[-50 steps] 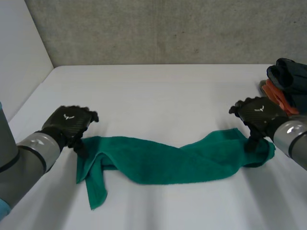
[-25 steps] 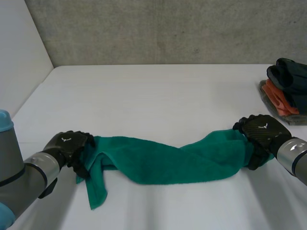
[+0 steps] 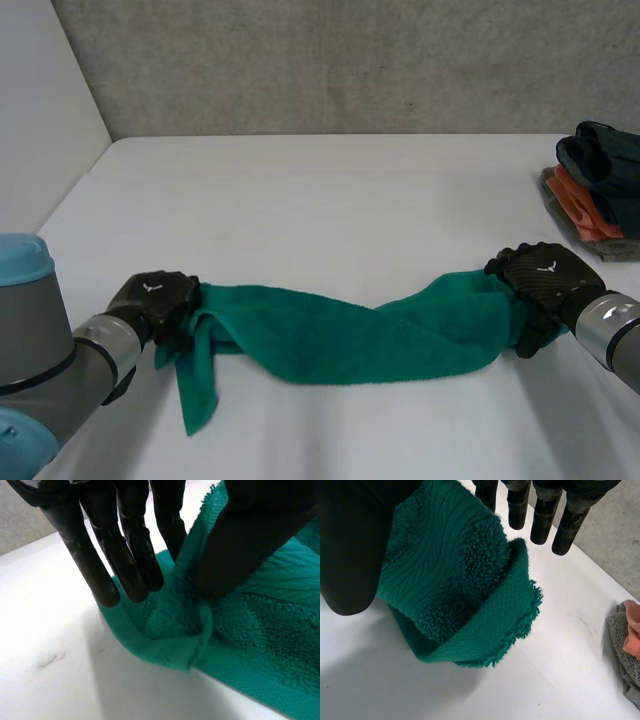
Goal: Fold the laundry.
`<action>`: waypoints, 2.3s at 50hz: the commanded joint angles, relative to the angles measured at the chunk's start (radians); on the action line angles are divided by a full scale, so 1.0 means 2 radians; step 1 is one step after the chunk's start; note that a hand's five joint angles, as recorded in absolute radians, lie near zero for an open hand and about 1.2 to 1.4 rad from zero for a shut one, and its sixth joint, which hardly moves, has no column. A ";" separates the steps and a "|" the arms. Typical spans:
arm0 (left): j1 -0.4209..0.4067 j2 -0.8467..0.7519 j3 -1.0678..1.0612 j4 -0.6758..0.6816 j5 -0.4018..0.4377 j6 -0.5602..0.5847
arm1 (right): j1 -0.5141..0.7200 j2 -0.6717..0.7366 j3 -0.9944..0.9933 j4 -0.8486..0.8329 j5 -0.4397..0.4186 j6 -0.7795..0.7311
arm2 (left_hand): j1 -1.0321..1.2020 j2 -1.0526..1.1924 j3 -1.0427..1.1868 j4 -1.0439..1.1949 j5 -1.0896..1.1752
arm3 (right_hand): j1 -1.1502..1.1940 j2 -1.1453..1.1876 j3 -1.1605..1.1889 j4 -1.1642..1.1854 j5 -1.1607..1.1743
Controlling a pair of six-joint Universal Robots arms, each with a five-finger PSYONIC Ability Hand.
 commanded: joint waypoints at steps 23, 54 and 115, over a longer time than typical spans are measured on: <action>0.005 0.082 0.056 -0.021 -0.005 0.068 | -0.015 -0.031 -0.006 0.035 -0.002 -0.005 | 0.102 0.106 0.108 0.106 0.111 | -0.007 -0.016 -0.010 -0.023 -0.024; 0.030 -0.004 0.043 0.001 -0.005 0.069 | -0.012 -0.027 0.007 0.030 -0.002 -0.006 | -0.020 -0.016 -0.014 -0.016 -0.012 | -0.008 -0.017 -0.011 -0.024 -0.026; -0.054 0.021 0.363 0.230 -0.116 0.063 | 0.045 0.039 -0.307 -0.192 0.061 0.195 | 0.158 0.162 0.164 0.161 0.166 | 0.594 0.586 0.592 0.578 0.577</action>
